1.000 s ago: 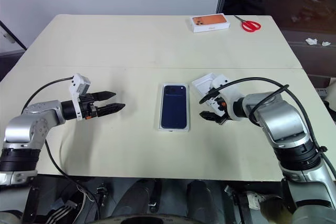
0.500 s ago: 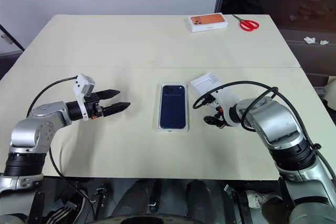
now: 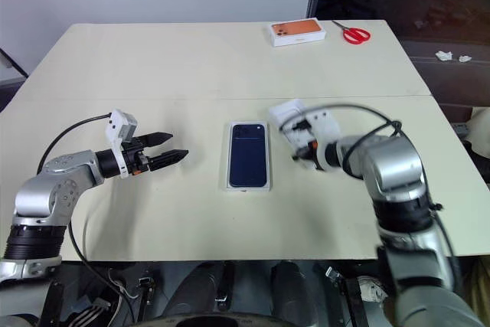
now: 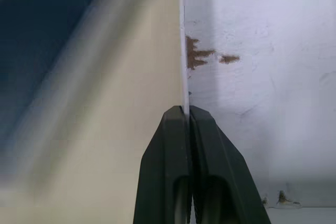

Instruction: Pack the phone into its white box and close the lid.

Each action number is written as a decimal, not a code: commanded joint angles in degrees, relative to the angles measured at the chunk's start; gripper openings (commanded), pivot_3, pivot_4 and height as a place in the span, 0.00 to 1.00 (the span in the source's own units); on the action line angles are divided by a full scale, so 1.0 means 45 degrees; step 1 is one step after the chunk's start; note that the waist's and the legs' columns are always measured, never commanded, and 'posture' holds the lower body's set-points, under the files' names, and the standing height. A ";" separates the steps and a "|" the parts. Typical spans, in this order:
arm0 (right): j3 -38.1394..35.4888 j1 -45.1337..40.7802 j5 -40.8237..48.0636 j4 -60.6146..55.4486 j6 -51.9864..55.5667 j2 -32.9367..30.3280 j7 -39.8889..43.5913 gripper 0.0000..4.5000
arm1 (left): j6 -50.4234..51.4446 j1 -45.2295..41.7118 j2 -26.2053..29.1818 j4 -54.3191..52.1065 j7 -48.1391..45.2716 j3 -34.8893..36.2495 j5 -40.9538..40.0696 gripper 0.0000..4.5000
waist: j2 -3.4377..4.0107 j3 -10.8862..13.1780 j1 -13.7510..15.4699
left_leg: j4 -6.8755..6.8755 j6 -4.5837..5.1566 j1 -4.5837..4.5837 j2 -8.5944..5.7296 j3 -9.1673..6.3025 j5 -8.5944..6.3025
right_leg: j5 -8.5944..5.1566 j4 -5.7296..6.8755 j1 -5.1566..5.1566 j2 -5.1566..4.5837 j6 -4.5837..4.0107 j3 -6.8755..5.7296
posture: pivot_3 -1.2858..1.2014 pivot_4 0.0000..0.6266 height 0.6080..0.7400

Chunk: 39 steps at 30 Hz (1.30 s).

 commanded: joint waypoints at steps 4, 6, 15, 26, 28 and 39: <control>-0.3804 -0.2054 0.2682 0.0610 0.0661 0.3195 -0.0240 0.02 | -0.0412 -0.0374 0.0147 -0.0149 0.0087 0.0400 -0.0177 1.00 | -0.0001 -0.0002 0.0048 | -0.0033 -0.0075 0.0000 0.0034 -0.0010 0.0043 | -0.0001 -0.0009 -0.0011 0.0039 -0.0004 -0.0001 | 0.52 0.24 1.00; -0.4687 -0.2475 0.4301 0.1338 0.0661 0.4505 -0.0739 0.02 | -0.0412 -0.0445 0.0146 -0.0118 0.0122 0.0426 -0.0204 1.00 | 0.0004 0.0001 0.0038 | -0.0026 -0.0076 -0.0002 0.0025 -0.0007 0.0044 | 0.0000 -0.0006 -0.0010 0.0033 -0.0006 0.0004 | 0.52 0.24 1.00; -0.5486 -0.0879 0.9410 0.3285 0.0661 0.7418 -0.4537 0.02 | -0.0673 -0.0388 0.0186 -0.0494 0.0531 0.0870 -0.0265 1.00 | 0.0015 0.0001 -0.0008 | -0.0022 -0.0085 -0.0011 0.0024 0.0004 0.0050 | 0.0003 0.0039 -0.0043 0.0037 -0.0013 0.0024 | 0.52 0.24 1.00; -0.5523 0.0021 1.3041 0.4146 0.0482 0.8826 -0.8474 0.02 | -0.1929 0.0772 -0.0066 -0.1594 0.1115 0.1431 -0.0265 1.00 | 0.0016 0.0001 -0.0070 | -0.0028 -0.0077 -0.0016 0.0043 0.0031 0.0047 | 0.0003 0.0061 -0.0076 0.0050 -0.0012 0.0046 | 0.52 0.24 1.00; -0.5223 0.0432 1.3768 0.4224 0.0176 0.8889 -0.9122 0.02 | -0.1879 0.0800 -0.0188 -0.1599 0.1129 0.1341 -0.0325 1.00 | 0.0016 0.0000 -0.0058 | -0.0025 -0.0060 -0.0017 0.0042 0.0033 0.0038 | 0.0003 0.0061 -0.0075 0.0051 -0.0012 0.0047 | 0.52 0.24 1.00; -0.1588 0.1890 1.9402 0.4196 -0.3471 0.7665 -1.2507 0.02 | -0.2098 0.0601 -0.0551 -0.1228 0.1130 0.0943 -0.0112 1.00 | 0.0016 0.0000 -0.0309 | -0.0023 -0.0031 -0.0016 0.0058 0.0037 0.0023 | 0.0002 0.0063 -0.0074 0.0068 -0.0012 0.0050 | 0.52 0.24 1.00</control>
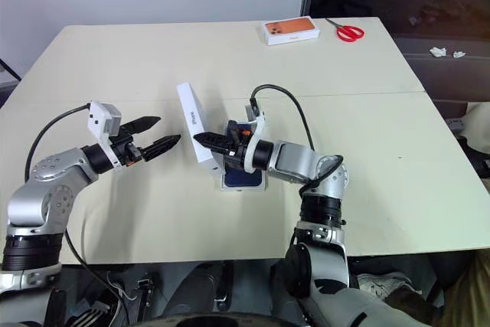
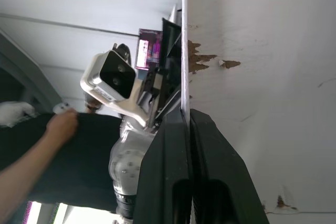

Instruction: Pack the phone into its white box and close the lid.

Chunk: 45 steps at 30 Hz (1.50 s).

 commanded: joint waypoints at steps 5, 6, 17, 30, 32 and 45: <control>0.2229 0.0604 0.3006 -0.0860 -0.2572 0.0151 -0.1119 0.02 | -0.0357 -0.0142 -0.0090 -0.0088 -0.0027 -0.0166 -0.0017 1.00 | 0.0000 0.0000 -0.0097 | 0.0002 0.0001 0.0000 0.0023 0.0000 0.0000 | 0.0000 0.0004 -0.0002 0.0034 0.0000 0.0006 | 0.52 0.24 1.00; 0.2358 0.0744 0.3068 -0.0895 -0.2740 0.0092 -0.1156 0.02 | -0.0371 -0.0125 -0.0096 -0.0106 -0.0028 -0.0182 -0.0007 1.00 | -0.0001 0.0000 -0.0097 | 0.0001 0.0001 0.0000 0.0028 0.0000 0.0000 | 0.0000 0.0002 -0.0003 0.0041 0.0000 0.0007 | 0.52 0.24 1.00; 0.3676 0.1424 0.3059 -0.1120 -0.3203 -0.2070 0.0103 0.14 | -0.0489 0.0533 -0.0439 -0.0264 -0.0007 -0.0916 0.0193 1.00 | -0.0001 -0.0001 -0.0076 | 0.0008 0.0008 0.0002 0.0049 0.0014 -0.0004 | 0.0000 0.0000 0.0001 0.0055 0.0000 0.0018 | 0.52 0.24 1.00; 0.3554 -0.0609 -0.1074 -0.2298 -0.2666 -0.6326 0.4663 0.99 | -0.0833 0.0279 -0.1620 0.0205 0.0125 -0.2195 0.0615 1.00 | -0.0001 0.0000 0.0041 | 0.0023 0.0019 0.0001 0.0053 0.0031 -0.0011 | 0.0000 -0.0004 0.0007 0.0058 0.0000 0.0020 | 0.52 0.24 1.00; 0.4113 -0.0904 -0.2969 -0.3155 -0.2535 -0.7962 0.6672 0.99 | -0.0944 0.0007 -0.1938 0.0500 0.0157 -0.2419 0.0733 1.00 | -0.0004 -0.0002 0.0108 | 0.0030 0.0026 0.0000 0.0054 0.0037 -0.0015 | 0.0000 -0.0012 0.0015 0.0056 0.0001 0.0017 | 0.52 0.24 1.00; 0.7775 -0.0249 -1.3485 -0.4709 -0.7920 -1.1415 1.3614 0.99 | -0.1034 -0.1055 -0.3031 0.0968 0.0293 -0.3276 0.0992 1.00 | -0.0016 -0.0003 0.0315 | 0.0052 0.0045 0.0004 0.0065 0.0063 -0.0026 | 0.0002 -0.0031 0.0032 0.0050 0.0004 0.0021 | 0.52 0.24 1.00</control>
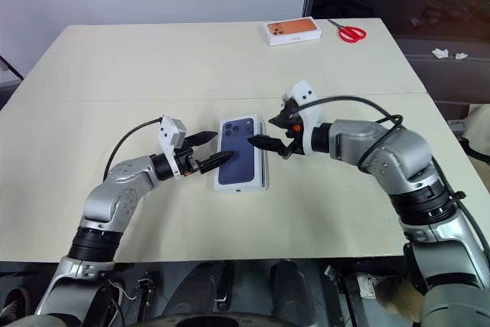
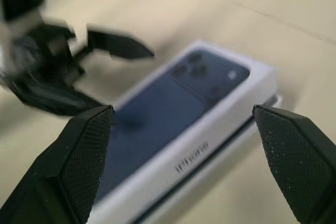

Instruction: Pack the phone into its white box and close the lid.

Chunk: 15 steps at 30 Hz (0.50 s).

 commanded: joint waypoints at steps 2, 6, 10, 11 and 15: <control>0.0598 0.0317 -0.2583 -0.0524 -0.1878 0.0000 0.1067 0.99 | -0.0009 0.0001 0.0243 -0.0546 0.0081 0.0236 -0.0077 1.00 | -0.0001 0.0000 0.0027 | 0.0001 -0.0002 0.0000 -0.0001 0.0000 0.0001 | 0.0000 -0.0001 -0.0001 -0.0001 0.0000 0.0000 | 0.52 0.24 1.00; 0.0527 0.0495 -0.3753 -0.0327 -0.2435 0.0187 0.1502 0.68 | 0.0269 0.0560 0.1204 -0.0861 -0.0147 0.0636 -0.0159 1.00 | 0.0001 0.0001 -0.0011 | -0.0004 -0.0008 0.0000 0.0000 -0.0002 0.0003 | 0.0000 -0.0001 -0.0009 0.0000 0.0000 0.0009 | 0.52 0.24 1.00; 0.0583 0.0703 -0.4948 0.0003 -0.3102 0.0277 0.1846 0.23 | 0.0397 0.0998 0.1875 -0.0763 -0.0312 0.0815 -0.0150 1.00 | 0.0000 0.0000 0.0042 | -0.0006 -0.0016 0.0003 -0.0001 -0.0007 0.0007 | 0.0000 -0.0002 -0.0006 -0.0003 -0.0001 0.0006 | 0.52 0.24 1.00; 0.0579 0.0779 -0.5215 0.0097 -0.3274 0.0298 0.1923 0.11 | 0.0445 0.1121 0.2029 -0.0735 -0.0357 0.0839 -0.0152 1.00 | -0.0001 0.0000 0.0049 | -0.0004 -0.0017 0.0002 -0.0002 -0.0007 0.0006 | 0.0000 -0.0004 -0.0002 -0.0005 -0.0001 0.0006 | 0.52 0.24 1.00; 0.0669 0.1279 -0.6124 0.0212 -0.3658 0.0544 0.2074 0.01 | 0.0604 0.1644 0.2136 -0.0667 -0.0245 0.0516 -0.0032 1.00 | 0.0000 0.0001 0.0069 | -0.0005 -0.0017 0.0003 -0.0006 -0.0008 0.0005 | 0.0000 -0.0009 0.0000 -0.0011 -0.0002 0.0004 | 0.52 0.24 1.00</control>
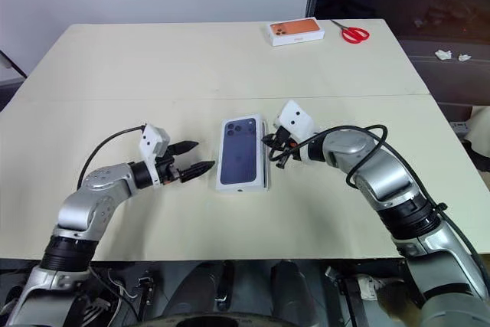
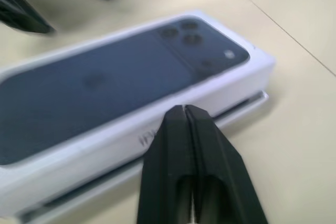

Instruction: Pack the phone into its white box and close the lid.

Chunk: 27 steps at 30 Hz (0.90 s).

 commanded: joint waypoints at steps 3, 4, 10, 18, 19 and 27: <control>-0.0233 0.0086 -0.0673 -0.0311 -0.0059 0.0643 0.0158 0.01 | 0.0956 -0.0205 -0.0568 -0.0141 0.0316 -0.0391 -0.0175 1.00 | 0.0001 0.0000 0.0006 | 0.0000 -0.0001 0.0002 0.0000 -0.0001 0.0001 | 0.0001 0.0005 0.0001 -0.0001 -0.0001 0.0000 | 0.52 0.24 1.00; -0.0230 0.0051 -0.0811 -0.0309 -0.0068 0.0689 0.0226 0.01 | 0.1286 -0.0333 -0.0700 -0.0089 0.0356 -0.0425 -0.0301 1.00 | 0.0001 -0.0001 0.0020 | 0.0000 -0.0002 0.0003 0.0000 -0.0003 0.0001 | 0.0001 0.0006 0.0002 -0.0001 -0.0002 -0.0003 | 0.52 0.24 1.00; -0.0433 -0.0153 -0.1132 -0.0389 0.0270 0.1034 0.0408 0.01 | 0.1619 -0.0901 -0.1063 0.0509 0.0308 -0.1248 0.0398 1.00 | 0.0004 -0.0003 0.0043 | 0.0003 -0.0004 0.0024 -0.0005 -0.0009 0.0002 | 0.0003 0.0005 0.0026 0.0000 -0.0004 -0.0010 | 0.52 0.24 1.00; -0.0509 -0.0068 -0.1651 -0.0447 0.0386 0.1196 0.0625 0.01 | 0.1949 -0.1103 -0.1232 0.0556 0.0169 -0.1202 0.0479 1.00 | 0.0004 -0.0005 0.0216 | -0.0001 0.0002 0.0081 -0.0007 -0.0009 -0.0005 | 0.0003 -0.0019 0.0086 -0.0001 -0.0004 -0.0010 | 0.52 0.24 1.00; -0.0525 -0.0055 -0.1667 -0.0472 0.0403 0.1236 0.0649 0.01 | 0.2046 -0.1068 -0.1207 0.0489 0.0115 -0.1092 0.0365 1.00 | 0.0004 -0.0005 0.0217 | -0.0001 0.0003 0.0082 -0.0007 -0.0008 -0.0005 | 0.0003 -0.0019 0.0087 -0.0002 -0.0004 -0.0009 | 0.52 0.24 1.00; -0.0584 -0.0062 -0.1977 -0.0343 0.0333 0.1478 0.0878 0.00 | 0.2721 -0.1130 -0.1006 0.0350 0.0375 0.0044 -0.0269 0.35 | 0.0003 -0.0005 0.0170 | -0.0007 0.0001 0.0086 -0.0005 -0.0008 -0.0004 | 0.0002 -0.0018 0.0082 0.0004 -0.0004 -0.0008 | 0.52 0.24 1.00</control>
